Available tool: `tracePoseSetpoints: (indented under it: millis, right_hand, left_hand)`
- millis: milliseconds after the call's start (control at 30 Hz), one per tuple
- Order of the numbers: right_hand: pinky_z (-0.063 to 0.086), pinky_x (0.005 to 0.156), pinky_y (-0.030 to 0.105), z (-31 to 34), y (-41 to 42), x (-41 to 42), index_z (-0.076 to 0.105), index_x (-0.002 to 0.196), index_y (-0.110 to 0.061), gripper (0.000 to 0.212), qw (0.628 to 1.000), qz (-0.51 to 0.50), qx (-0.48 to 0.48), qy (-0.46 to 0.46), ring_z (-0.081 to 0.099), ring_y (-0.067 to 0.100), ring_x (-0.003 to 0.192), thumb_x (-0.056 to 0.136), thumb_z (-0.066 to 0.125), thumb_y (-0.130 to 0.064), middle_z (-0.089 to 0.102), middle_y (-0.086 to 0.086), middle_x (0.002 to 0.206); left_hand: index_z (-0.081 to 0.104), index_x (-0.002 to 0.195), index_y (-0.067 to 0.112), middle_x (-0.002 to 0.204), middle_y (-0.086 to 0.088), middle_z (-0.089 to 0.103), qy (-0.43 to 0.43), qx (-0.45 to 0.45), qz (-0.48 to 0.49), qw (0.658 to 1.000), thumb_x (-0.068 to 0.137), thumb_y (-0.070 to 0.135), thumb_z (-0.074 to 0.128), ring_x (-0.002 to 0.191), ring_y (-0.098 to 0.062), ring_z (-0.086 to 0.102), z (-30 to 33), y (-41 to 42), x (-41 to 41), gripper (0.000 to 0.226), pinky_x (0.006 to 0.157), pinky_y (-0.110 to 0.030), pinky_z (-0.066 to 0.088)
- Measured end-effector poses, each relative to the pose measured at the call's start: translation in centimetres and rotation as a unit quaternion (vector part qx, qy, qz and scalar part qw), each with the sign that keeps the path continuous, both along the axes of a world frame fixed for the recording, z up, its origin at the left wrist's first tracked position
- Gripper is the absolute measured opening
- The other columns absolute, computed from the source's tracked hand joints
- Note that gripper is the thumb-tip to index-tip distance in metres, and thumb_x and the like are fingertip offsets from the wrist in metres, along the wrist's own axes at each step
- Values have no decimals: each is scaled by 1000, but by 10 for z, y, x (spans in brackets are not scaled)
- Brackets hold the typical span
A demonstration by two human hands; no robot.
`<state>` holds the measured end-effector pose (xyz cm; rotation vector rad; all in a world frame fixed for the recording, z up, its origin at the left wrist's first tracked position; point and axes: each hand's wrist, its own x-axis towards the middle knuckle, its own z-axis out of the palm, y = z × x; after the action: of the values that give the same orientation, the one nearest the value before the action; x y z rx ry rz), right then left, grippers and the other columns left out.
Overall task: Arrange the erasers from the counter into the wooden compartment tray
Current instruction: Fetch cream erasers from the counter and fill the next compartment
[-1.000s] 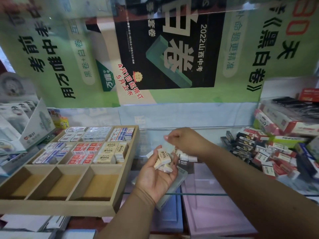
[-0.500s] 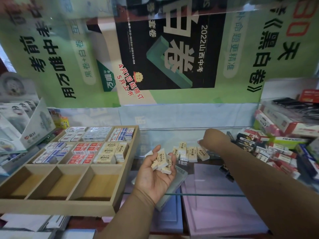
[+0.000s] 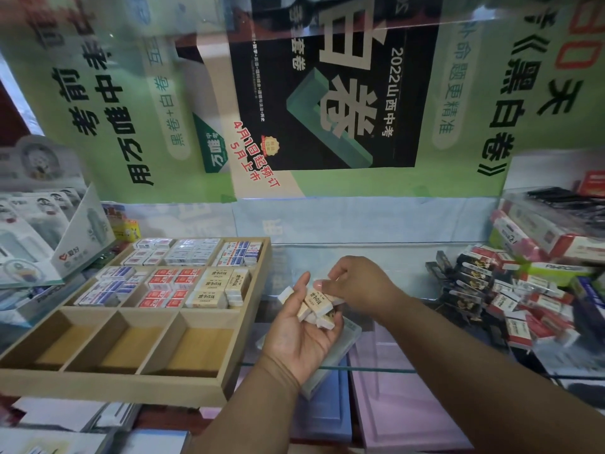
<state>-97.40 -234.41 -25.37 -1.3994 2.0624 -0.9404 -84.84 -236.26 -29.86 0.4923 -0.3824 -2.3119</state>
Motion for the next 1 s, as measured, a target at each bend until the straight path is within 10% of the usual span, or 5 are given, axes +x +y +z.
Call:
tracePoseSetpoints:
  millis: [467,767,867,1000]
  right_hand:
    - [35,60,29,8,0,0,46,57,-13,51,993,59,35,101,47,18,58,98,42,-43,46,2,55]
    - [46,79,32,10,-20,-21,69,91,-3,56,991,26,62,116,63,28,89,95,42,-52,68,12,87]
    - [43,69,30,7,-24,-33,61,75,-11,56,973,-46,63,218,63,28,86,91,40,-60,61,4,73]
    - [43,85,32,-8,-30,-25,59,99,-16,54,940,-13,96,328,51,27,110,78,57,-66,64,4,103]
  left_hand:
    - [64,118,26,99,-7,71,-26,-21,24,999,73,10,62,85,-25,62,5,7,-8,47,52,-24,50]
    - [69,99,21,92,-13,68,11,2,37,999,74,11,62,75,-30,65,6,8,-3,28,43,-21,49]
    - [68,100,22,93,-12,68,24,12,36,999,73,14,63,71,-29,68,4,6,1,29,39,-19,47]
    - [62,107,25,94,-12,67,35,14,15,999,57,14,85,72,-26,70,-2,5,3,55,34,-19,44]
